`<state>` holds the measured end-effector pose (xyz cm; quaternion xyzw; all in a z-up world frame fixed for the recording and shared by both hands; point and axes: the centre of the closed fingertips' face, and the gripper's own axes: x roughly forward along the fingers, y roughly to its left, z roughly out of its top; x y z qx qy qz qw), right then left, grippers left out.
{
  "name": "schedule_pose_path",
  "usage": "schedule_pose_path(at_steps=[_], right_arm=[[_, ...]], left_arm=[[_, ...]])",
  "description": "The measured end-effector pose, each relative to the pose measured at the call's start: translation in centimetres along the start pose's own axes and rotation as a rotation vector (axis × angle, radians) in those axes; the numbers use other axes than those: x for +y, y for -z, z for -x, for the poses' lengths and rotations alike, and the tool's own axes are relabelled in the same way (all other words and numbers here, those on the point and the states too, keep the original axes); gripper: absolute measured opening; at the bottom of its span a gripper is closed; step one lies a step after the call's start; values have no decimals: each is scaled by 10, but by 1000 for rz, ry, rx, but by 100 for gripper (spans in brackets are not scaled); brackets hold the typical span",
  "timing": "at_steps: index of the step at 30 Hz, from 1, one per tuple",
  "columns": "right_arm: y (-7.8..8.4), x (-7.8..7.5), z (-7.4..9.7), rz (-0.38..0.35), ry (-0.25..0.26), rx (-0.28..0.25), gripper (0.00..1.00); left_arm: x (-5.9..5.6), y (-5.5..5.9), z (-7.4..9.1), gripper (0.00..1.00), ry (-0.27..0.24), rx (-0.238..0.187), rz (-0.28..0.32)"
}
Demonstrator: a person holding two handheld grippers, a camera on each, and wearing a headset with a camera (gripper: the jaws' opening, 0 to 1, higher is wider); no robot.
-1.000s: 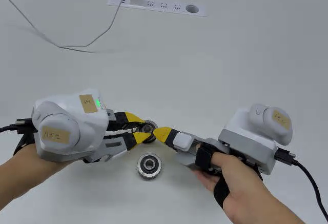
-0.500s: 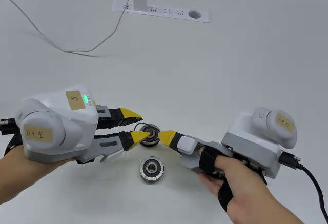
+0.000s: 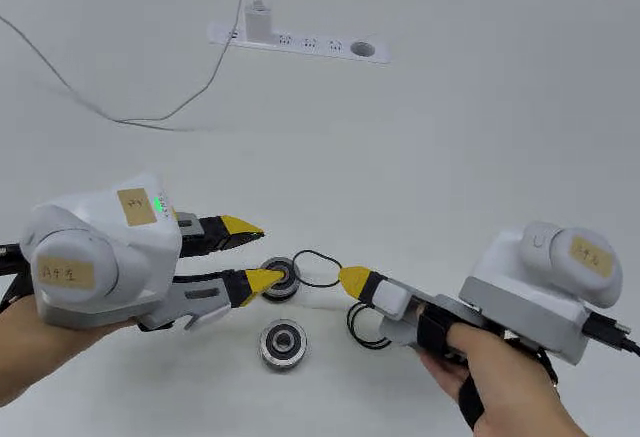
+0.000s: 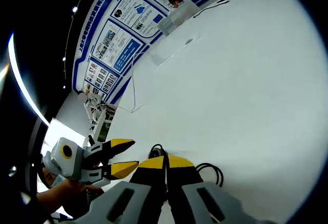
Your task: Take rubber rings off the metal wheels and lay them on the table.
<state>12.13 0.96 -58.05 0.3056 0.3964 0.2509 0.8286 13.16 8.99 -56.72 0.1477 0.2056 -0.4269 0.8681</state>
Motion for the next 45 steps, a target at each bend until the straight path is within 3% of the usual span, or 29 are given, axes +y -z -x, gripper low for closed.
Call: schedule_pose_path(at_steps=[11,19,33,40,45], right_arm=[[14,-39,28,2,123,-4,2],[18,-52,34,15,168,2,2],[22,-55,37,49,196,18,7],[12,-55,42,63,200,-31,14],[1,-42,40,39,147,-81,15]], left_arm=[[-2,-1,1,29,3,-8,2],[-4,1,0,30,6,-2,4],[-3,10,2,33,0,27,6],[-8,8,-4,33,14,36,0],[-10,8,-9,32,21,43,-3]])
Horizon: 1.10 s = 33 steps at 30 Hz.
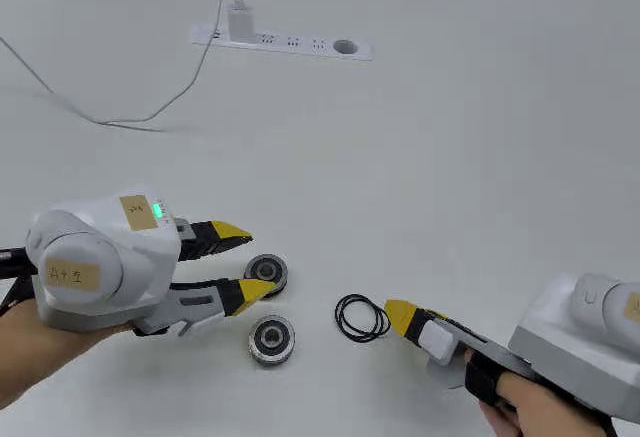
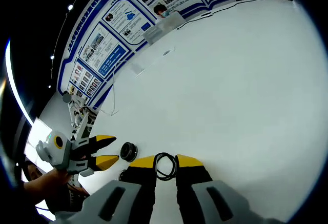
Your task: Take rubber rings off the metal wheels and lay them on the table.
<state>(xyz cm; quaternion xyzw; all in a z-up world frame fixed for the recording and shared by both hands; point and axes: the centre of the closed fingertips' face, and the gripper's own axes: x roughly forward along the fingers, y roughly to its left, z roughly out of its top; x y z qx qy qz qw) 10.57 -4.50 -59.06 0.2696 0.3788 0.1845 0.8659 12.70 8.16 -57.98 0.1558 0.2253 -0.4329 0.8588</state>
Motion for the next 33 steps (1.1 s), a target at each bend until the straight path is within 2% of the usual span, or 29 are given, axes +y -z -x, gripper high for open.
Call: schedule_pose_path(at_steps=[4,7,15,27,33], right_arm=[[-2,13,-4,-16,-49,-10,16],[0,18,-7,-13,-68,-2,15],[3,20,-8,-20,-82,10,15],[2,23,-11,-42,-98,12,15],[5,26,-13,-46,-106,20,15]], left_arm=[[-2,4,-3,30,14,20,5],[-2,6,-4,29,16,28,2],[1,6,-7,23,16,33,-8],[-5,11,-11,15,46,53,-23],[-4,11,-12,15,47,51,-7]])
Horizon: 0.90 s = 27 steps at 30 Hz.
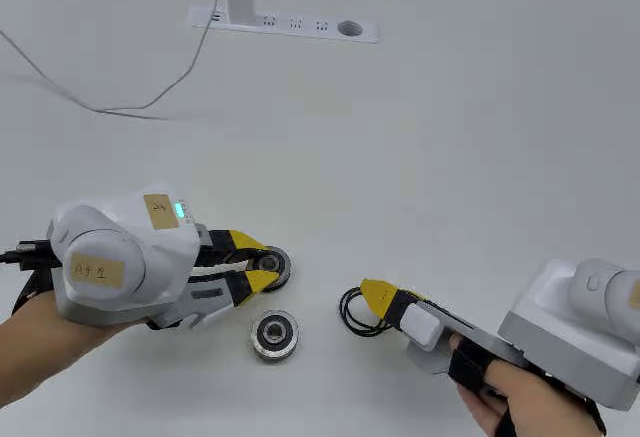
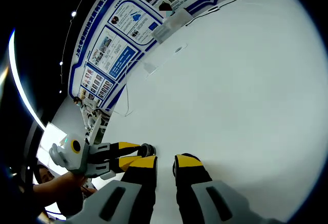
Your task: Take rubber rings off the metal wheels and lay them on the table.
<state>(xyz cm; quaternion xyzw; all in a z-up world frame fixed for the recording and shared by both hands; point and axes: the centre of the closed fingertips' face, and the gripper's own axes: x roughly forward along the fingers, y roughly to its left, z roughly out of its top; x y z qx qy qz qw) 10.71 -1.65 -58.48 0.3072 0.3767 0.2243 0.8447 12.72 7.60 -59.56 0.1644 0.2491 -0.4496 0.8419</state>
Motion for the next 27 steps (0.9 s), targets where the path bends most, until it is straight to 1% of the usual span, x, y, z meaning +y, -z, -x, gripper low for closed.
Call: schedule_pose_path(at_steps=[3,11,15,18,19,20,23,26,27], right_arm=[[1,1,0,-1,-4,3,15],[1,3,-2,-10,-8,4,15],[0,6,-5,-16,-19,4,15],[0,11,-10,-18,-33,7,15],[1,13,-12,-18,-40,10,15],[1,15,-14,-16,-47,15,15],[3,23,-19,-9,-73,26,15],[9,34,-28,2,-114,61,17],[10,36,-30,8,-120,67,18]], left_arm=[[1,2,0,14,1,6,5],[1,2,0,14,4,-5,16],[0,2,0,14,5,-12,10],[0,2,0,13,12,-16,12],[0,2,0,13,15,-11,-5],[0,2,0,13,15,-11,-9],[0,2,0,13,14,-17,-4],[0,3,0,13,15,-27,7],[0,3,1,13,16,-29,8]])
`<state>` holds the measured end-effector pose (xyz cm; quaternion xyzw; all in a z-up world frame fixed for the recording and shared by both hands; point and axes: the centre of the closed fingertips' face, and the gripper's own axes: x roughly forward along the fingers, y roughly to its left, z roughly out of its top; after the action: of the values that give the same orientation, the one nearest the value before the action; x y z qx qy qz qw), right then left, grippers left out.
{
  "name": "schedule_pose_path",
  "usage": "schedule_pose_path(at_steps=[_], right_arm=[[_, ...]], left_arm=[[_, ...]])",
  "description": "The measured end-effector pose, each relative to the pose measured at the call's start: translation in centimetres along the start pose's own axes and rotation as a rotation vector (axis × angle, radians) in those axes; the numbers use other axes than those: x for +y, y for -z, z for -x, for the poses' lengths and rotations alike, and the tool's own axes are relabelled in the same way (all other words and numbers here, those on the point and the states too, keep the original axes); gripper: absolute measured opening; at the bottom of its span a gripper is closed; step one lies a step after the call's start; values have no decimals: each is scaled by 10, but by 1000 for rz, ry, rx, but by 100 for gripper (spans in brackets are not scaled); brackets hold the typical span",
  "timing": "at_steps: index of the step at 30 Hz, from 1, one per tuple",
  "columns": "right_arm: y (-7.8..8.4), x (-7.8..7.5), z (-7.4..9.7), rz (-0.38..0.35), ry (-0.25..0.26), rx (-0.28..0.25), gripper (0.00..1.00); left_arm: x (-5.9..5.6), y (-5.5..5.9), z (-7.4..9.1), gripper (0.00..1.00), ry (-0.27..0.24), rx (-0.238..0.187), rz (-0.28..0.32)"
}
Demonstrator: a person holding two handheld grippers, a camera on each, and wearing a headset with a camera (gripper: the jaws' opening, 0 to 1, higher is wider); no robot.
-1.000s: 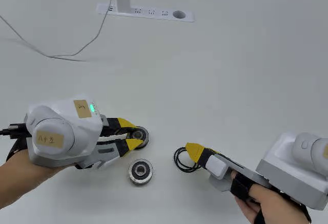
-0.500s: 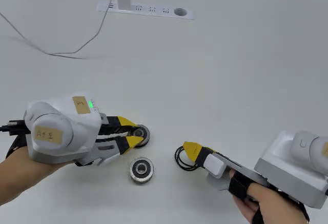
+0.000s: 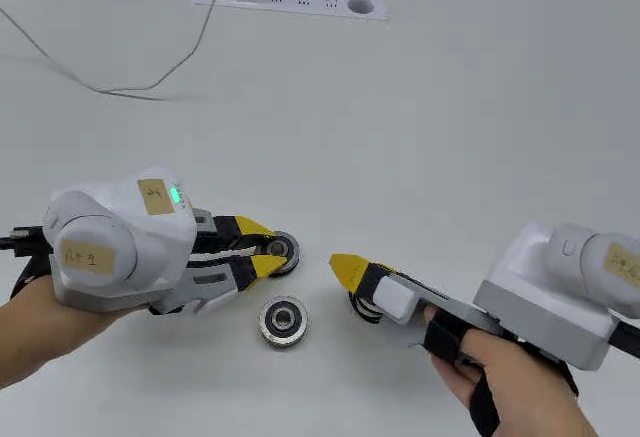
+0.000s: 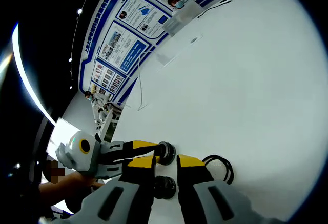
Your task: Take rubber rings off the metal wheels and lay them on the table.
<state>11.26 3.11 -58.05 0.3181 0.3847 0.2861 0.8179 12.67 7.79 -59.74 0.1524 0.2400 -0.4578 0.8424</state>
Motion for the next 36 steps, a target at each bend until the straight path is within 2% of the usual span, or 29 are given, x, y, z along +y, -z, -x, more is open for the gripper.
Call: schedule_pose_path(at_steps=[2,5,14,36], right_arm=[[5,5,-8,15,-16,30,21],[6,10,-18,19,-33,43,23],[7,4,-39,-1,-18,66,29],[12,4,-49,-54,-23,90,30]], left_arm=[[1,1,0,12,1,-3,2],[2,2,0,12,1,-6,5],[4,4,0,12,8,-5,-8],[2,4,-1,12,23,-18,-23]])
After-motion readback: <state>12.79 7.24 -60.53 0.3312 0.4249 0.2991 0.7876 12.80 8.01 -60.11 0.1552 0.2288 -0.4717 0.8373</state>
